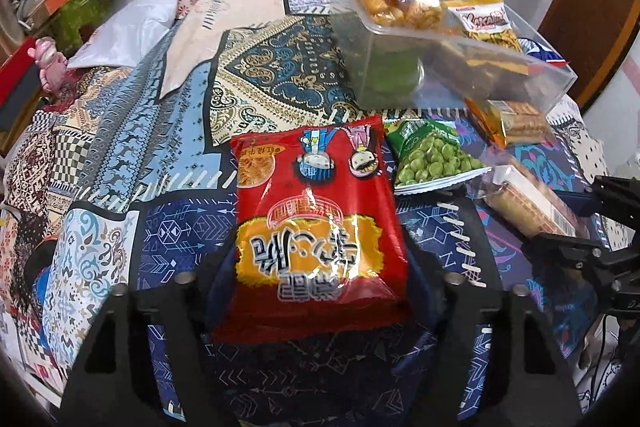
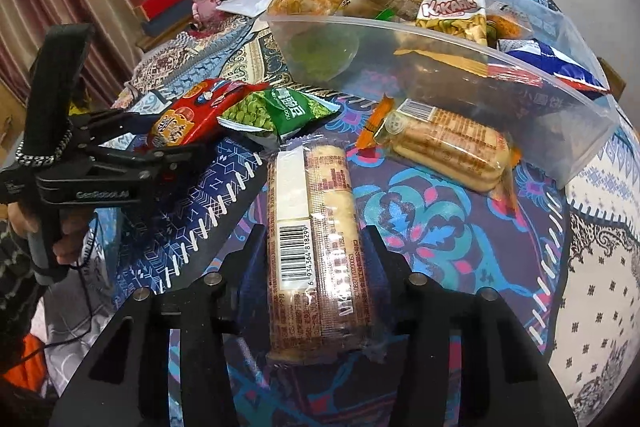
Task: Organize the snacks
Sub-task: 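Grasp the long wrapped wafer roll with the right tool while the left tool grasps the red chip bag, then carry the wafer roll and red chip bag into the clear box, open both tools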
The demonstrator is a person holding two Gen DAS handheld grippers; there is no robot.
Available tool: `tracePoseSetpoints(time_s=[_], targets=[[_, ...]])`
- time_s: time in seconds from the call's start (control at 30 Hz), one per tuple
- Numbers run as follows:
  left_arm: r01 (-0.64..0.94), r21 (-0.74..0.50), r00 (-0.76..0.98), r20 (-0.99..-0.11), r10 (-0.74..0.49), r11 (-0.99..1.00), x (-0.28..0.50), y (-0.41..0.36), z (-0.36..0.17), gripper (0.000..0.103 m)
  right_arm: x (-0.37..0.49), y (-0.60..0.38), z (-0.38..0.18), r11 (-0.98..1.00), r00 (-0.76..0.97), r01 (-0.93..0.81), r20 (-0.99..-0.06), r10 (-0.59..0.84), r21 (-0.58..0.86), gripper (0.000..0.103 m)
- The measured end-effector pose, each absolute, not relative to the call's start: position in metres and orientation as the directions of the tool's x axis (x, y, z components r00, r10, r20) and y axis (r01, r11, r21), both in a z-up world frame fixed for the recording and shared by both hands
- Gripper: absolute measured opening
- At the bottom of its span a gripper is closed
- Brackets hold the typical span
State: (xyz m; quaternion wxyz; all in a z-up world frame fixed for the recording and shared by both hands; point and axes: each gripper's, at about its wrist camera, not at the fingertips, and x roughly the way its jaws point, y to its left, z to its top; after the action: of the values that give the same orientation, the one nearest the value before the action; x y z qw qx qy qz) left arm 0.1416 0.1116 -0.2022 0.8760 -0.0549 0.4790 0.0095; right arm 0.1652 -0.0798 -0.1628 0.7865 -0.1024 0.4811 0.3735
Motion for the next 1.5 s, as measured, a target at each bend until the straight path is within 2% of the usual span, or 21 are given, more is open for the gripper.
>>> tracePoseSetpoints(time_s=[0.2, 0.37, 0.73, 1.0, 1.23, 1.5], targets=[[-0.086, -0.034, 0.578, -0.815, 0.022, 0.996, 0.125, 0.107, -0.190, 0.064, 0.162, -0.095, -0.148, 0.712, 0.290, -0.669, -0.808, 0.512, 0.212, 0.044], [-0.108, -0.051, 0.631, -0.775, 0.029, 0.993, 0.112, 0.110, -0.161, 0.064, 0.161, -0.107, -0.129, 0.731, 0.342, -0.649, -0.778, 0.528, 0.210, 0.044], [-0.081, -0.122, 0.761, -0.648, -0.018, 0.989, 0.121, 0.095, -0.090, 0.064, 0.173, -0.135, -0.076, 0.784, 0.484, -0.585, -0.687, 0.542, 0.207, 0.044], [-0.036, -0.141, 0.803, -0.594, -0.056, 0.989, 0.156, 0.075, -0.061, 0.064, 0.201, -0.151, -0.046, 0.820, 0.574, -0.533, -0.624, 0.530, 0.208, 0.044], [-0.006, -0.148, 0.800, -0.594, -0.084, 0.989, 0.196, 0.058, -0.060, 0.064, 0.231, -0.157, -0.037, 0.841, 0.609, -0.492, -0.601, 0.517, 0.224, 0.044], [0.002, -0.153, 0.754, -0.648, -0.102, 0.988, 0.242, 0.045, -0.092, 0.064, 0.264, -0.156, -0.055, 0.861, 0.609, -0.448, -0.622, 0.492, 0.241, 0.044]])
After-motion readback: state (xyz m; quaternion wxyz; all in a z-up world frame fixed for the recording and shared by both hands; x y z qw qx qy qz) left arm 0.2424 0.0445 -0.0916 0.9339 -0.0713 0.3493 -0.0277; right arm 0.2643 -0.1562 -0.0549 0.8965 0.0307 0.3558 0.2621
